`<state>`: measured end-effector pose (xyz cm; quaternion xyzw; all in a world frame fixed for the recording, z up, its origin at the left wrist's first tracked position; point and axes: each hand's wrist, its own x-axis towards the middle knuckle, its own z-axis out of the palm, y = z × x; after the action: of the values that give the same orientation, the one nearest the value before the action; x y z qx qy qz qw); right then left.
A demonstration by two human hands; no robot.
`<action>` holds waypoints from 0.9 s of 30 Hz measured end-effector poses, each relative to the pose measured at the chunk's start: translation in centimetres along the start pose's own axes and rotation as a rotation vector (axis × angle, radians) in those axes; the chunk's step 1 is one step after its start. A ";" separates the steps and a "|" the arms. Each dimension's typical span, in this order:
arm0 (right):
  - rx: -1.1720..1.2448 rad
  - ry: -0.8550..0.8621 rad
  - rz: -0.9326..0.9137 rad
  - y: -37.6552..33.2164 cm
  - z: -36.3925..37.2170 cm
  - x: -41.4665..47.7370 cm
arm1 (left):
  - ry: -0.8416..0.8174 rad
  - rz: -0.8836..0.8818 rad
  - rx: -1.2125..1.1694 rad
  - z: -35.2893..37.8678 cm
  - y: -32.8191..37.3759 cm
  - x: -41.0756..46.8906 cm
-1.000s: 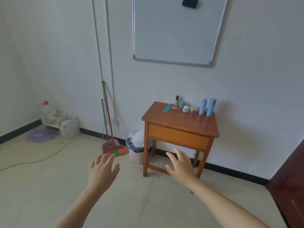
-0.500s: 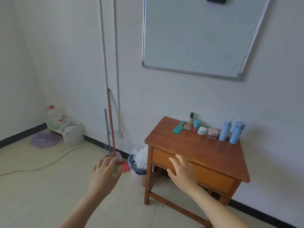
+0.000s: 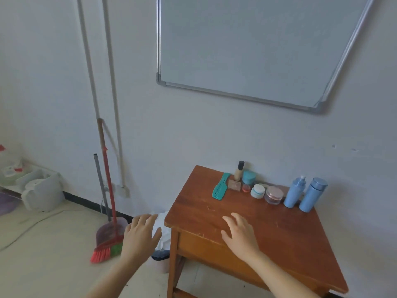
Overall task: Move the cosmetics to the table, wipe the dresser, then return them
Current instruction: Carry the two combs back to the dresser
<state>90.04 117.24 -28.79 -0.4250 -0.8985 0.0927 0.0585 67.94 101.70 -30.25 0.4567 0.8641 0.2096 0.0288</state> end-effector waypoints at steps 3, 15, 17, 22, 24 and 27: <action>0.000 0.005 0.084 0.7 0.0 4.2 | -0.068 0.097 0.001 0.9 0.7 5.5; 0.034 -0.111 0.227 6.3 3.7 13.1 | -0.315 0.130 -0.025 9.8 6.1 16.0; 0.050 -0.104 0.227 7.3 3.6 15.1 | -0.325 0.127 -0.020 10.8 7.1 17.9; 0.088 -0.096 0.206 10.2 3.7 19.0 | -0.349 0.128 0.036 12.4 10.6 22.6; 0.100 -0.104 0.196 11.1 3.9 20.0 | -0.363 0.122 0.053 13.3 12.0 23.9; 0.123 -0.116 0.191 12.1 4.5 21.4 | -0.401 0.130 0.059 14.8 13.6 25.0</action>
<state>84.78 140.78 -35.23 -0.4981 -0.8485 0.1774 0.0234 67.53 133.46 -34.93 0.5448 0.8155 0.0905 0.1733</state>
